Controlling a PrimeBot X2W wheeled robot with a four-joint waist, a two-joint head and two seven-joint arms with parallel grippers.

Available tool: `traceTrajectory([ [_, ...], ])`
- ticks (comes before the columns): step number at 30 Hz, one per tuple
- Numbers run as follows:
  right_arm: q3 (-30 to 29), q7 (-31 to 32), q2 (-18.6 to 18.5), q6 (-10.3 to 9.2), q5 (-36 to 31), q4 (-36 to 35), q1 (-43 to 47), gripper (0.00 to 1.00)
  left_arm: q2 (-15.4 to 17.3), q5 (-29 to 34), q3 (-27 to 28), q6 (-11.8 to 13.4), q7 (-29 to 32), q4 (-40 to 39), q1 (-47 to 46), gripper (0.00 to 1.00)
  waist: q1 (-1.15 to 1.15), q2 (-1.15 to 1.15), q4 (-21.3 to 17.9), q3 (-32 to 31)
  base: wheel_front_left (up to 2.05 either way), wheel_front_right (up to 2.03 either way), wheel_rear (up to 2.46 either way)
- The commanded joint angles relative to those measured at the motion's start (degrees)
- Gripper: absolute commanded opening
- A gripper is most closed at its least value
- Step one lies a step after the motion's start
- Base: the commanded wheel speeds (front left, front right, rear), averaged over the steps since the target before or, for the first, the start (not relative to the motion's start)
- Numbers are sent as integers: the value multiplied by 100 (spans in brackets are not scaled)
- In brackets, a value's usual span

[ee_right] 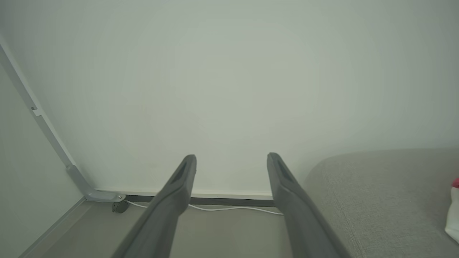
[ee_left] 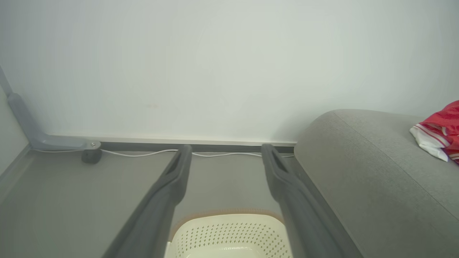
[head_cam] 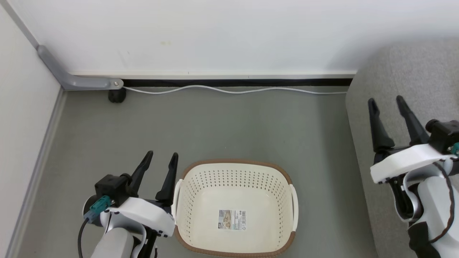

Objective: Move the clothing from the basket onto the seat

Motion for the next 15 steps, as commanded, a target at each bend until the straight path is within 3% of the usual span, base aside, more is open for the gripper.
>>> traceTrajectory([
  [1,162,-59,-49,8,-69,-188,77,100,52,118,261,-36,-35,-115,-7,100,0,0,126,-148,0,0,0],
  [15,482,-59,297,8,-405,-345,883,100,-63,673,1283,48,-35,-440,664,100,0,0,246,-710,0,0,0],
])
